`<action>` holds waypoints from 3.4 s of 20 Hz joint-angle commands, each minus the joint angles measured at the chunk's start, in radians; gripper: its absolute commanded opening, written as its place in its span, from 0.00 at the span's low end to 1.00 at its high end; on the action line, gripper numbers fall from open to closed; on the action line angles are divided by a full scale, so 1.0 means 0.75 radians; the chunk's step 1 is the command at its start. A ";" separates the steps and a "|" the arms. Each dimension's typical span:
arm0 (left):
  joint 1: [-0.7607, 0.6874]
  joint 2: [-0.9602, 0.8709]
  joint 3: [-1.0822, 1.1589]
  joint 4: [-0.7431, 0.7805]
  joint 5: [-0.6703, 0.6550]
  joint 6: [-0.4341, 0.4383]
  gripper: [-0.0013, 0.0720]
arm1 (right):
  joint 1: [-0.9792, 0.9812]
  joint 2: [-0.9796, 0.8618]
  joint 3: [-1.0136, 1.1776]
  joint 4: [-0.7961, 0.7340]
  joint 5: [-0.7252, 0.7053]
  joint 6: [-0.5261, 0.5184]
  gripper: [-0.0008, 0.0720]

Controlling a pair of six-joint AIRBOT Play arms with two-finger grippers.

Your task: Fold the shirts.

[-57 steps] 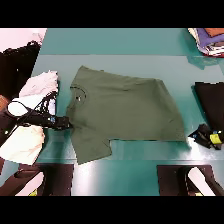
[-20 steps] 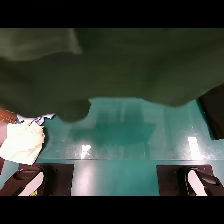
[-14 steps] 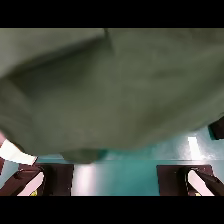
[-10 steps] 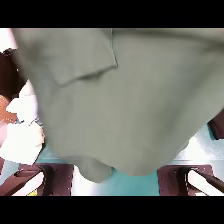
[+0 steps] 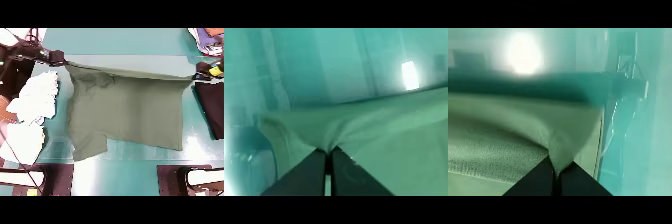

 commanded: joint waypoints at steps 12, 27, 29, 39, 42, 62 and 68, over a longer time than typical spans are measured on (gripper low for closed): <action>0.071 -0.116 -0.122 0.100 -0.238 0.055 0.05 | 0.018 0.176 -0.444 -0.009 -0.269 -0.023 0.03; 0.068 0.105 -0.384 0.240 -0.355 -0.020 0.59 | -0.042 0.455 -0.925 0.164 -0.251 -0.033 0.61; 0.068 0.246 -0.524 0.246 -0.366 -0.027 0.59 | -0.076 0.568 -1.002 0.164 -0.257 -0.033 0.61; 0.068 0.750 -1.577 -0.172 -0.142 -0.046 0.59 | -0.134 0.868 -1.103 0.175 -0.260 -0.033 0.61; 0.068 0.750 -1.637 -0.191 -0.038 -0.044 0.59 | -0.134 0.899 -1.103 0.175 -0.258 -0.033 0.61; 0.068 0.750 -1.456 -0.357 -0.048 0.140 0.05 | -0.324 0.949 -1.397 -0.046 0.076 -0.048 0.61; 0.068 0.750 -1.437 -0.377 -0.027 0.140 0.05 | -0.553 0.949 -1.726 0.070 -0.028 -0.148 0.60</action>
